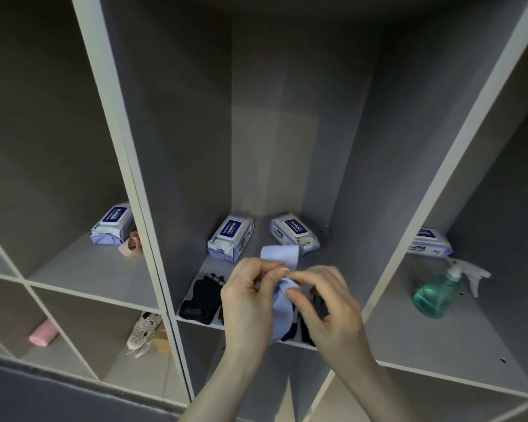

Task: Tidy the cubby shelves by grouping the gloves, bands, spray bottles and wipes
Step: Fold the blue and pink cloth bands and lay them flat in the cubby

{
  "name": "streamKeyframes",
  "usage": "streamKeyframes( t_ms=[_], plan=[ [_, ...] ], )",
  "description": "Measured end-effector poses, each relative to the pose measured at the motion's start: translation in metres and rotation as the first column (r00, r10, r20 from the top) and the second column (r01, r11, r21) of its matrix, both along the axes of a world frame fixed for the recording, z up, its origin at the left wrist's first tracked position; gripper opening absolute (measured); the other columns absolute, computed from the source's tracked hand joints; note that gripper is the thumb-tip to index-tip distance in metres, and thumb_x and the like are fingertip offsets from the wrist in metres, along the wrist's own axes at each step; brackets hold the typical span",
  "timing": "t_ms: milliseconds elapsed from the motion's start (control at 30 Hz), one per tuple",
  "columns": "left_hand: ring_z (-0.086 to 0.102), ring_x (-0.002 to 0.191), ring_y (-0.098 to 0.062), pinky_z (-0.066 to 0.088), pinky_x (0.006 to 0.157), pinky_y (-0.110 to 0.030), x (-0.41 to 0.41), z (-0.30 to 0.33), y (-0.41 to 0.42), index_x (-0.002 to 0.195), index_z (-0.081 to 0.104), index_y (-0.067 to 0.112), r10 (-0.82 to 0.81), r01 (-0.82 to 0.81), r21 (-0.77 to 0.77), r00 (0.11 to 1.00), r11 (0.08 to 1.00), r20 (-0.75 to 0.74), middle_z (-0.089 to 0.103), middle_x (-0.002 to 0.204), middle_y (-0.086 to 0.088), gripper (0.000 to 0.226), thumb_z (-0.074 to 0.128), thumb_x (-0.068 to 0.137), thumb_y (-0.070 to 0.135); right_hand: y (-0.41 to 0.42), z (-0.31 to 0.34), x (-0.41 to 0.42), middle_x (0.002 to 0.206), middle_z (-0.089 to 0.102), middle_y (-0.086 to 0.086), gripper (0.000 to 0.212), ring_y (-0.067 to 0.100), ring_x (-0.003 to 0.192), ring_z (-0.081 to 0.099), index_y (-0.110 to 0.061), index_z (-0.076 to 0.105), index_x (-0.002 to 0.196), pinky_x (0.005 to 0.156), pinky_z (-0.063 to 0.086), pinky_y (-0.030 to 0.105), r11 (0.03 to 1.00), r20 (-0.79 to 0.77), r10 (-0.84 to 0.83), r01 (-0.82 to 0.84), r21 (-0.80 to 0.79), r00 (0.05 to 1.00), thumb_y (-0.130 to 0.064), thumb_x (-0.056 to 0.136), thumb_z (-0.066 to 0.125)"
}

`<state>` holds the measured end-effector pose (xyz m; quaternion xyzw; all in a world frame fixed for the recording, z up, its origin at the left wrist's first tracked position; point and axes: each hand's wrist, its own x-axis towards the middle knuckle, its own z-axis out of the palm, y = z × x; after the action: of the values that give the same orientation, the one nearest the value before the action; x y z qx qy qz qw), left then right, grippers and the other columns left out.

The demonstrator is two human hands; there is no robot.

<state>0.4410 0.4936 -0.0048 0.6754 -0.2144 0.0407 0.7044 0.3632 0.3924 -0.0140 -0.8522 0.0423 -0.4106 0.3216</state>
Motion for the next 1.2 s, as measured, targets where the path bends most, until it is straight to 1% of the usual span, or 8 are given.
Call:
streamKeyframes(
  t_ms=[200,433,567,733,867,933,1000,1200],
  plan=[
    [0.061,0.078,-0.003,0.043,0.069,-0.010,-0.004,0.004,0.000,0.069,0.069,0.022,0.083,-0.081,-0.037,0.995,0.996,0.054,0.064,0.081,0.002,0.021,0.074,0.078,0.004,0.007,-0.009,0.001,0.088,0.066,0.004,0.009,0.024,0.087,0.055,-0.005,0.075,0.090,0.071,0.047,0.040,0.922,0.235,-0.162,0.232,-0.309,0.958,-0.012,0.086,0.070],
    [0.057,0.057,-0.005,0.044,0.059,-0.015,-0.006,0.008,0.004,0.065,0.069,0.021,0.022,-0.037,-0.100,0.988,0.994,-0.152,0.067,0.063,0.004,0.018,0.073,0.082,0.018,0.022,0.002,0.006,0.115,0.063,0.002,0.020,0.021,0.113,0.049,-0.019,0.075,0.096,0.087,0.043,0.042,0.921,0.080,-0.273,0.284,-0.266,0.959,-0.028,0.089,0.058],
    [0.064,0.074,-0.011,0.047,0.071,-0.020,-0.010,0.006,0.005,0.069,0.069,0.023,0.024,-0.028,-0.064,0.998,0.998,-0.064,0.069,0.075,-0.001,0.020,0.073,0.081,0.007,0.023,0.012,0.008,0.121,0.062,-0.003,0.020,0.020,0.119,0.046,-0.023,0.073,0.084,0.090,0.039,0.042,0.920,0.025,-0.333,0.331,-0.208,0.942,-0.036,0.083,0.059],
    [0.057,0.083,0.009,0.038,0.072,-0.003,0.004,0.011,0.011,0.063,0.061,0.031,0.142,-0.144,0.010,0.986,0.990,0.084,0.062,0.088,0.007,0.036,0.071,0.077,-0.001,0.016,0.011,0.007,0.110,0.064,-0.005,0.014,0.014,0.119,0.042,-0.017,0.067,0.069,0.093,0.040,0.042,0.972,0.101,-0.120,0.138,-0.191,0.988,-0.018,0.082,0.061],
    [0.061,0.081,-0.005,0.047,0.075,-0.013,0.018,0.009,0.009,0.063,0.063,0.027,0.106,-0.111,-0.030,0.985,0.993,-0.140,0.058,0.088,0.004,0.030,0.070,0.082,0.005,0.006,0.009,0.002,0.104,0.062,-0.008,0.016,0.017,0.119,0.047,-0.012,0.064,0.069,0.099,0.036,0.025,0.990,0.167,0.052,-0.030,-0.134,0.985,-0.011,0.084,0.060],
    [0.062,0.079,-0.021,0.055,0.066,-0.031,0.025,0.005,0.006,0.069,0.067,0.016,0.072,-0.106,-0.084,0.939,0.991,-0.338,0.057,0.094,-0.003,0.017,0.069,0.085,0.010,0.003,0.009,-0.001,0.096,0.066,-0.008,0.015,0.022,0.109,0.056,-0.015,0.063,0.073,0.093,0.041,0.028,0.992,0.216,0.126,-0.124,-0.022,0.968,-0.004,0.082,0.063],
    [0.058,0.071,-0.023,0.052,0.055,-0.030,0.030,0.004,0.004,0.073,0.067,0.008,0.040,-0.102,-0.119,0.898,0.988,-0.437,0.060,0.088,-0.012,0.015,0.067,0.087,0.014,0.003,0.006,-0.004,0.090,0.067,-0.007,0.017,0.024,0.100,0.062,-0.017,0.064,0.076,0.086,0.046,0.030,0.977,0.240,0.174,-0.197,0.076,0.955,-0.002,0.083,0.062],
    [0.057,0.061,-0.019,0.052,0.058,-0.032,0.025,0.013,0.002,0.070,0.062,0.010,-0.088,-0.003,-0.205,0.897,0.979,-0.433,0.061,0.058,-0.002,0.022,0.063,0.091,0.015,-0.004,0.009,-0.007,0.093,0.066,-0.008,0.022,0.017,0.098,0.064,-0.023,0.061,0.080,0.085,0.047,0.023,0.954,0.174,0.130,-0.171,0.248,0.976,-0.002,0.083,0.058]
  ],
)
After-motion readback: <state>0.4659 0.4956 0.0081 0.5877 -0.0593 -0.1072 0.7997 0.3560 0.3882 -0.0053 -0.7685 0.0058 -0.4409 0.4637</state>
